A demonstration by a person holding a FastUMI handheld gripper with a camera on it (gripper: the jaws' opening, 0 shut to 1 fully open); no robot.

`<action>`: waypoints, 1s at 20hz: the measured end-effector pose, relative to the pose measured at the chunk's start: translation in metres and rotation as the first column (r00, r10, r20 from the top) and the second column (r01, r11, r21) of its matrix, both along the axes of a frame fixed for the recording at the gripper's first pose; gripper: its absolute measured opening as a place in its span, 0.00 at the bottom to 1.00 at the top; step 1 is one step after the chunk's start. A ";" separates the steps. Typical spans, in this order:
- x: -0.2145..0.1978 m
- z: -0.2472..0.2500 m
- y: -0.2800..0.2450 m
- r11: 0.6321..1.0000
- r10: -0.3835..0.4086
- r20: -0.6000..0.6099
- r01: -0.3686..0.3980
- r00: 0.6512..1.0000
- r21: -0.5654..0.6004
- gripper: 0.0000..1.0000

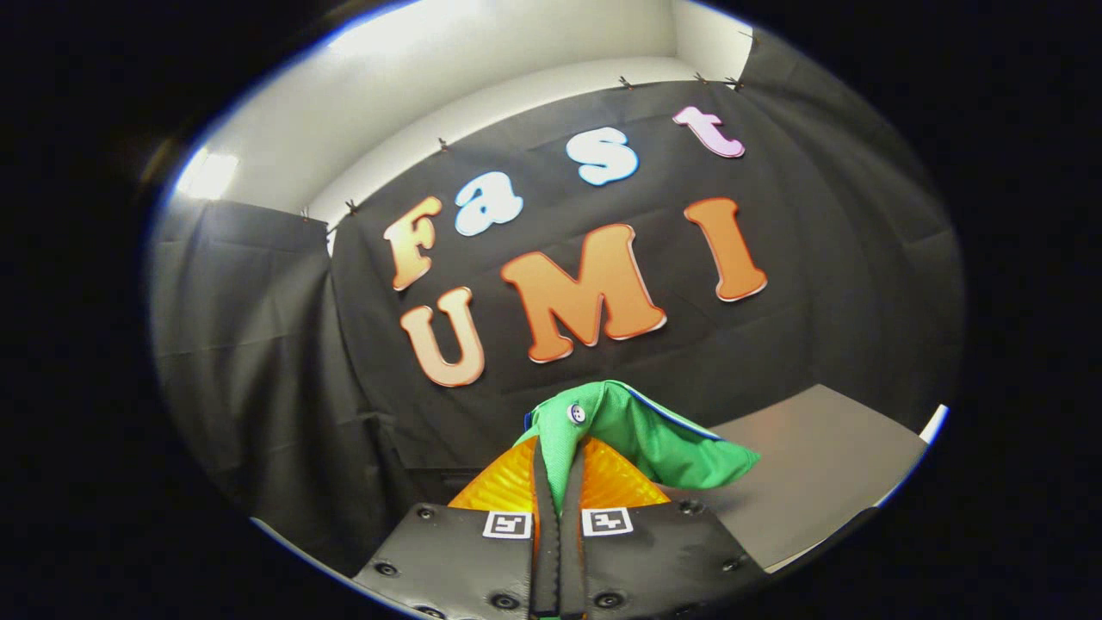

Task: Put the clothes into the washing machine and then close the washing machine lid.

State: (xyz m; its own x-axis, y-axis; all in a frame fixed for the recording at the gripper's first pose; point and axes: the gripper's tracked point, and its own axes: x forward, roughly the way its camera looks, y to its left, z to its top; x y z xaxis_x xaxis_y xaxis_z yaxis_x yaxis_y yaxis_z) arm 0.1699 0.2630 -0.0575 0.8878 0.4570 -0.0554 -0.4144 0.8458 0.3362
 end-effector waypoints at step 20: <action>0.028 -0.170 0.347 0.916 0.355 -0.236 -0.386 0.905 -0.104 0.08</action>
